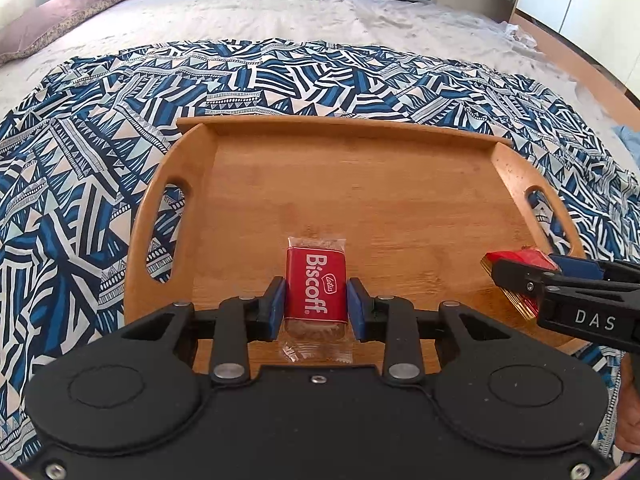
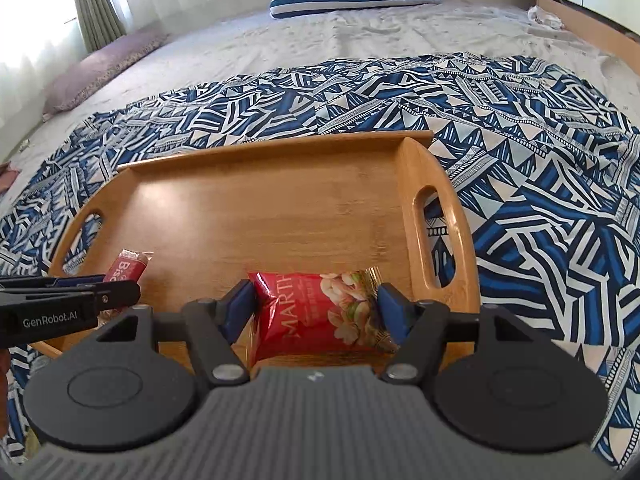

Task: Organize snacks
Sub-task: 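Carry both snacks over the wooden tray and open both tools to drop them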

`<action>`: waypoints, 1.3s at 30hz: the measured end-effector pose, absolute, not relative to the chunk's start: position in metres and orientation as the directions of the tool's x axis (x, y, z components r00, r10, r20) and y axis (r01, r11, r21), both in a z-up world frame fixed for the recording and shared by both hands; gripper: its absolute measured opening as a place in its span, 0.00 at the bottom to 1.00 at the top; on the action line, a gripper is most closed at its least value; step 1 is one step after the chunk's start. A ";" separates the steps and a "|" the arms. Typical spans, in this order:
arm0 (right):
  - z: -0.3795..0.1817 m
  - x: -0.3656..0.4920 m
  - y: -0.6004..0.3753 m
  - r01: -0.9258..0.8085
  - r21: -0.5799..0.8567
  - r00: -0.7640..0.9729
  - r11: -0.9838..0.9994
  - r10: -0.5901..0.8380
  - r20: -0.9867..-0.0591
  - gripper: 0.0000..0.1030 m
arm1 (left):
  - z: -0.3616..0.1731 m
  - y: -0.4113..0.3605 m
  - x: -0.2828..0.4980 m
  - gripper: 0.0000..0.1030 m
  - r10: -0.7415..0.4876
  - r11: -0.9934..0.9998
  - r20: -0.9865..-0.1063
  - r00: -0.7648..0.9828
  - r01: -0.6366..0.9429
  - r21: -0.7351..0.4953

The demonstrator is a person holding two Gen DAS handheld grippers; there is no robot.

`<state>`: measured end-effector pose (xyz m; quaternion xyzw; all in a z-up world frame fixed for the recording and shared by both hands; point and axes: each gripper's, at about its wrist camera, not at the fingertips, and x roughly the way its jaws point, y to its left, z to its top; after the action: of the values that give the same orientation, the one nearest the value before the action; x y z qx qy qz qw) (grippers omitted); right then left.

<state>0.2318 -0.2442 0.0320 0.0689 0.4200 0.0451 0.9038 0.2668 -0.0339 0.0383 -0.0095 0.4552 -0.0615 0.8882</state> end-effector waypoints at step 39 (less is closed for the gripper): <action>0.023 0.228 -0.239 -0.038 0.121 0.695 0.992 0.113 -0.710 0.82 | 0.027 -0.039 0.265 0.32 -0.085 0.996 -0.779 0.622 0.081 -0.044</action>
<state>0.2275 -0.2393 0.0227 0.0484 0.3881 0.0409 0.9194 0.2646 -0.0391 0.0273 -0.0022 0.4325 -0.0463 0.9005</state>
